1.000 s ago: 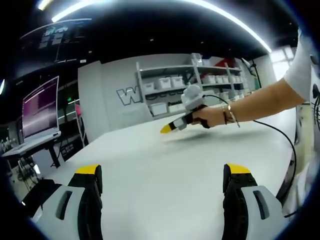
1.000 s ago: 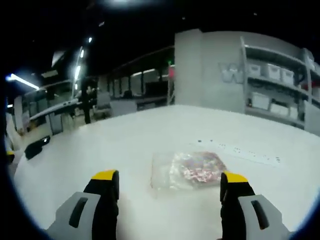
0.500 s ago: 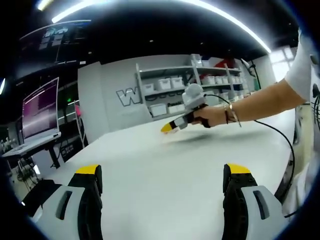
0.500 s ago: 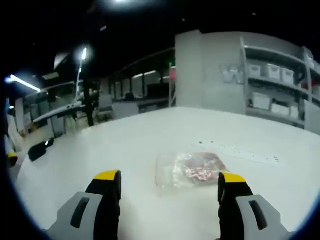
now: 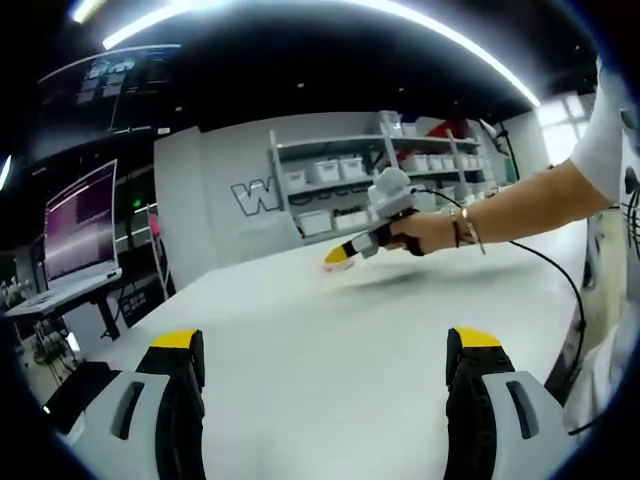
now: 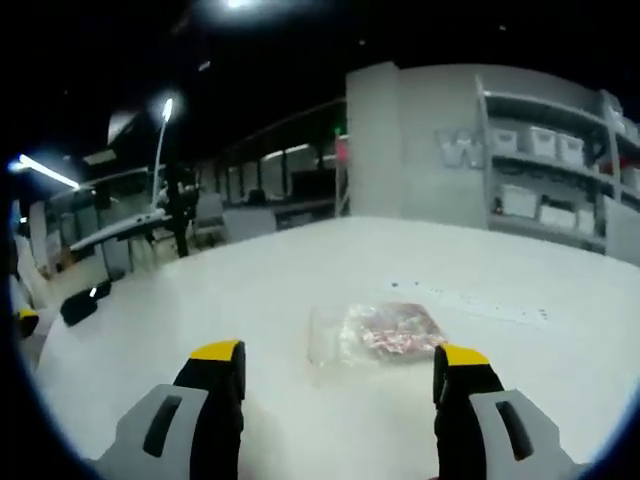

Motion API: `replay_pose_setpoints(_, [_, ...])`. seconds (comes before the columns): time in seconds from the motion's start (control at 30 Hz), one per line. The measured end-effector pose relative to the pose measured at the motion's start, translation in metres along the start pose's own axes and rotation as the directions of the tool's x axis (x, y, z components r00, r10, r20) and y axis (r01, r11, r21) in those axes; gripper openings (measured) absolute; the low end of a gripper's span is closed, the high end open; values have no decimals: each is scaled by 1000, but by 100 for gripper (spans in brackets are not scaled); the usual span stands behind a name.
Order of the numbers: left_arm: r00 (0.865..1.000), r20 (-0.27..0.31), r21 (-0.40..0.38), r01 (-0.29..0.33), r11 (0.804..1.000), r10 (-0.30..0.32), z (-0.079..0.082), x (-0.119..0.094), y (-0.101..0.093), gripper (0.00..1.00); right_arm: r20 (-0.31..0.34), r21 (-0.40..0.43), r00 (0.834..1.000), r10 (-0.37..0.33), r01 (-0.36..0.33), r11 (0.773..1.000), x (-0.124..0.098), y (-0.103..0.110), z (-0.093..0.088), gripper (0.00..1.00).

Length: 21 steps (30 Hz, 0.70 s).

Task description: Open the resealable bag by pulling the two sides of the seal apart until the entire bag opening is separated and visibly accessible.

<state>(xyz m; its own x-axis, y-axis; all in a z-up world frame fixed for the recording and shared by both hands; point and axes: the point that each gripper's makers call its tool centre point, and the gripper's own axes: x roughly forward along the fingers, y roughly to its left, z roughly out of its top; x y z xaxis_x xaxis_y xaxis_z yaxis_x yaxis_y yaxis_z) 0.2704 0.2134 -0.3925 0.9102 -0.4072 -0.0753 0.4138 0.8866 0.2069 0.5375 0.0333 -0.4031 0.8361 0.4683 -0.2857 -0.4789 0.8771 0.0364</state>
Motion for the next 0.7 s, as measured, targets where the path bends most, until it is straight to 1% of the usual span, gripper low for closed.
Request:
replay_pose_setpoints(0.23, [1000, 5, 1, 5, 1000, -5, 2, 0, -2, 100, 1, 3, 1000, -3, 3, 1000, -9, 0, -2, 76])
replay_pose_setpoints(0.37, [1000, 7, 1, 8, 1000, -8, 3, -1, -3, 100, 1, 21, 1000, -3, 3, 1000, -14, 0, -4, 76])
replay_pose_setpoints(0.7, [1000, 13, 8, 15, 1000, -16, 7, -3, -6, 100, 19, 23, 1000, 0, -1, 1000, -26, 3, 0, 75])
